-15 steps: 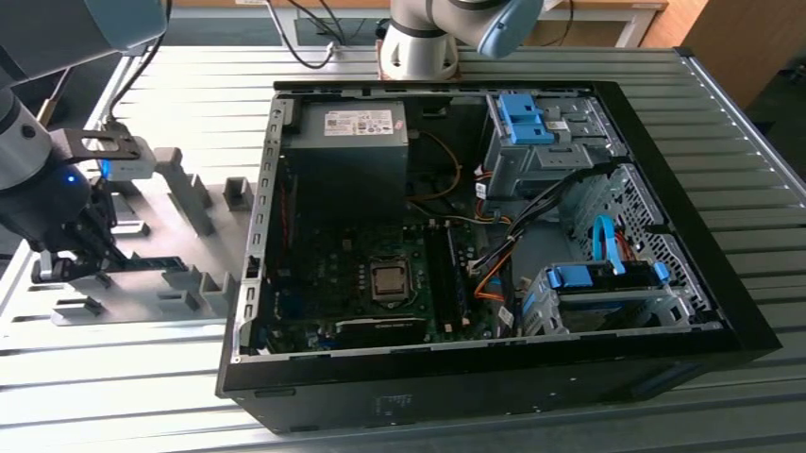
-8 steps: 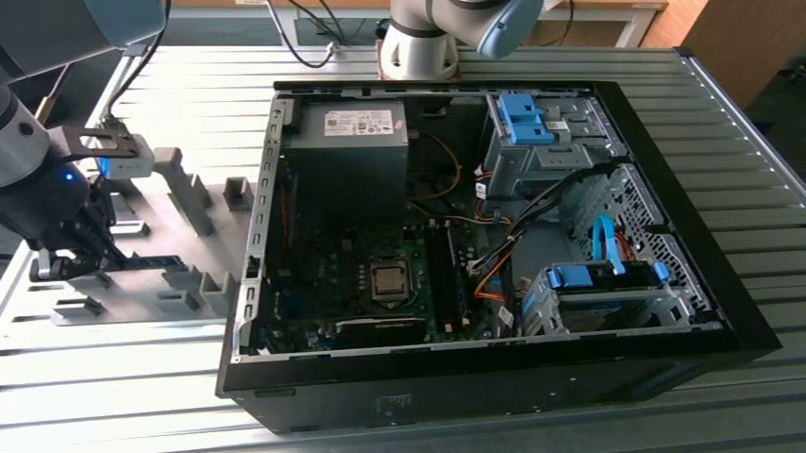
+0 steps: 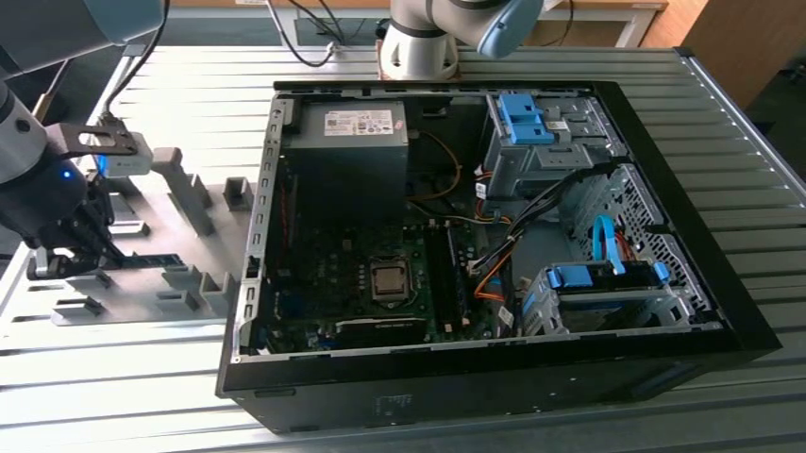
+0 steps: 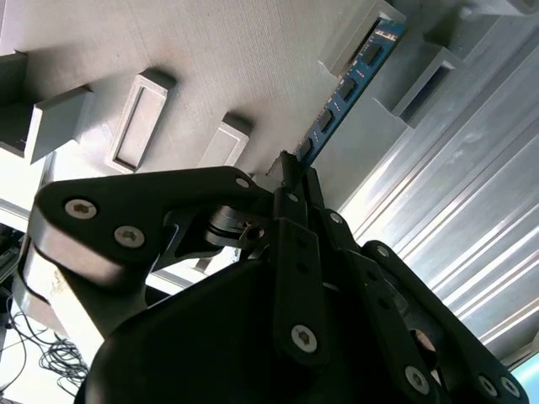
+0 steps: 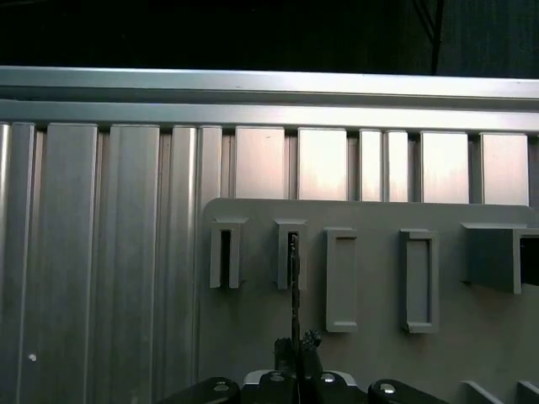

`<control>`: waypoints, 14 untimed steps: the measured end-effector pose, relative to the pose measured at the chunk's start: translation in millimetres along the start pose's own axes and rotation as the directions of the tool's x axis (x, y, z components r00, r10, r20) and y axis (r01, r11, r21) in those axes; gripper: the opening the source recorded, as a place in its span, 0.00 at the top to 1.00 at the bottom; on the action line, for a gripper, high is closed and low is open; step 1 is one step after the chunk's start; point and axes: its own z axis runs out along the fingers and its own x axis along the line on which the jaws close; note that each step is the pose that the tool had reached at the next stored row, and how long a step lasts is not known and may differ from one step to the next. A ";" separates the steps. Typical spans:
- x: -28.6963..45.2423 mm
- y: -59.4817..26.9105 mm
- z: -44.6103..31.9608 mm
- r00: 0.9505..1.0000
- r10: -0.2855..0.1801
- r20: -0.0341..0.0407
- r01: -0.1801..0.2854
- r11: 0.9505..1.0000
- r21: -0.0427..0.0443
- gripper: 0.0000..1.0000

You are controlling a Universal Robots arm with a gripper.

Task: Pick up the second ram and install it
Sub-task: 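Pick up the second ram and move it above second insertion slot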

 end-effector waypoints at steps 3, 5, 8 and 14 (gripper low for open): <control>-0.1 0.0 -1.3 1.000 0.000 0.000 0.000 1.000 0.000 0.86; -0.1 0.0 -2.1 1.000 0.000 0.000 0.000 1.000 0.000 0.86; -0.1 0.1 -3.1 1.000 0.000 0.000 0.000 1.000 0.000 0.86; -0.2 0.1 -5.4 1.000 0.000 0.000 0.000 1.000 0.000 0.86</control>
